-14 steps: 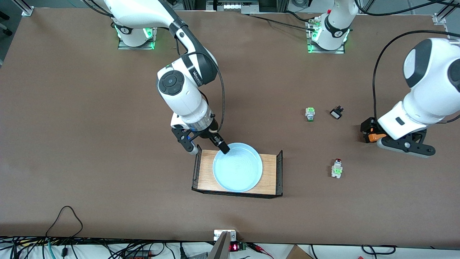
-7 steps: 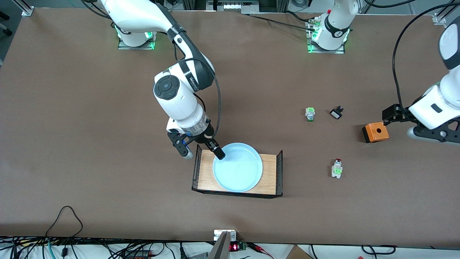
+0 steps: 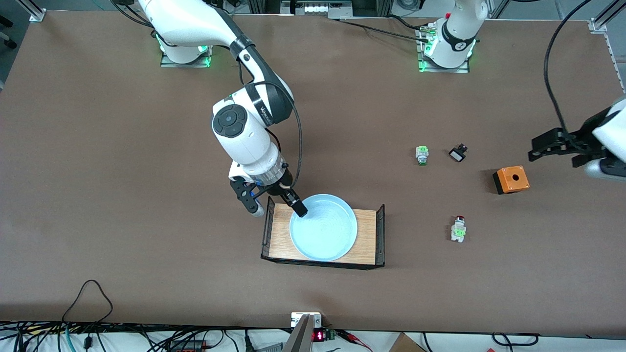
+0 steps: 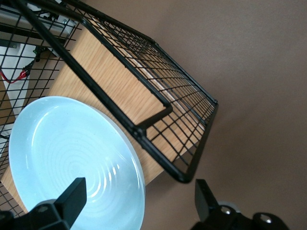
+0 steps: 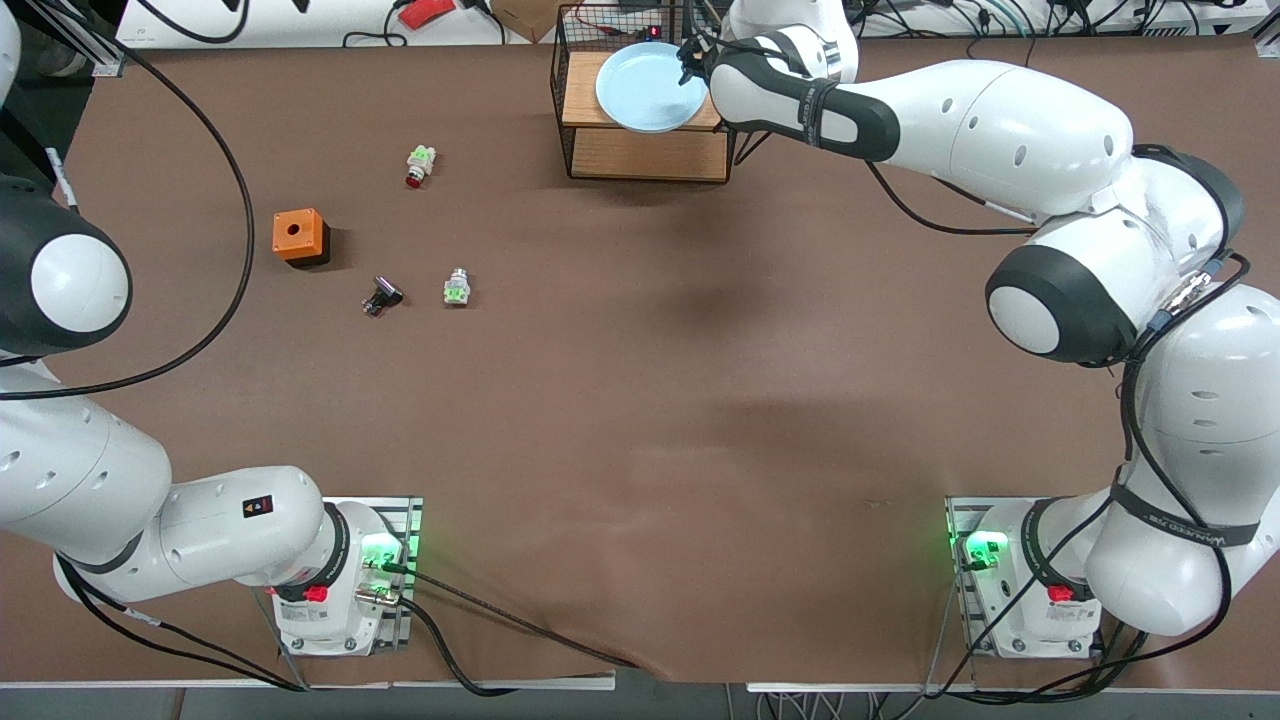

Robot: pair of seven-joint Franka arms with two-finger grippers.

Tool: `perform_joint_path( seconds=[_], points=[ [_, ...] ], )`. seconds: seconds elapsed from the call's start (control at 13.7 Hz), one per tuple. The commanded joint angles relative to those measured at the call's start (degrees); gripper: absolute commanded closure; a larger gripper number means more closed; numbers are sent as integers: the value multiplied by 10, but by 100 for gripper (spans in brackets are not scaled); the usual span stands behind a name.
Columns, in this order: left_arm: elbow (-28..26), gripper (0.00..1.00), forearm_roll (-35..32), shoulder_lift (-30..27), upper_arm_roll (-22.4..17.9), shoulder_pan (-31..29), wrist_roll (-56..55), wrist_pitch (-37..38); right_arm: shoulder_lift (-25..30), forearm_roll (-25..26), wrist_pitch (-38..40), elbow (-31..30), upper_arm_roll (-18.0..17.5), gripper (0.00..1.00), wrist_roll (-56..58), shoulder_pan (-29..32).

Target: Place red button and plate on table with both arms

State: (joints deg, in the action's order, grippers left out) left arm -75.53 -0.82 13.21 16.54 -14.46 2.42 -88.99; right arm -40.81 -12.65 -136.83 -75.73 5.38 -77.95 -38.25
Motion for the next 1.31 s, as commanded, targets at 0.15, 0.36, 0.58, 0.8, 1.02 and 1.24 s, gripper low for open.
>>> perform_joint_path(
  seconds=[0.15, 0.36, 0.58, 0.8, 1.02, 1.24],
  points=[
    [-110, 0, 13, -107, -97, 89, -79, 2, -15, -7, -16, 15, 0, 4, -5, -4],
    [-150, 0, 13, -116, -142, 123, -71, -51, -15, -7, -21, 15, 0, 10, -7, -5],
    [-166, 0, 4, -128, -144, 130, -74, -45, -16, -9, -21, 14, -1, 10, -7, -10],
    [-160, 0, 3, -116, -148, 126, -73, -46, -23, -15, -22, 14, -1, 13, -7, -20],
    [-158, 0, 3, -113, -146, 126, -73, -45, -24, -16, -22, 13, -1, 27, -6, -20],
    [-157, 0, 2, -111, -145, 127, -74, -45, -23, -16, -20, 13, -1, 56, -6, -20]
  ],
)
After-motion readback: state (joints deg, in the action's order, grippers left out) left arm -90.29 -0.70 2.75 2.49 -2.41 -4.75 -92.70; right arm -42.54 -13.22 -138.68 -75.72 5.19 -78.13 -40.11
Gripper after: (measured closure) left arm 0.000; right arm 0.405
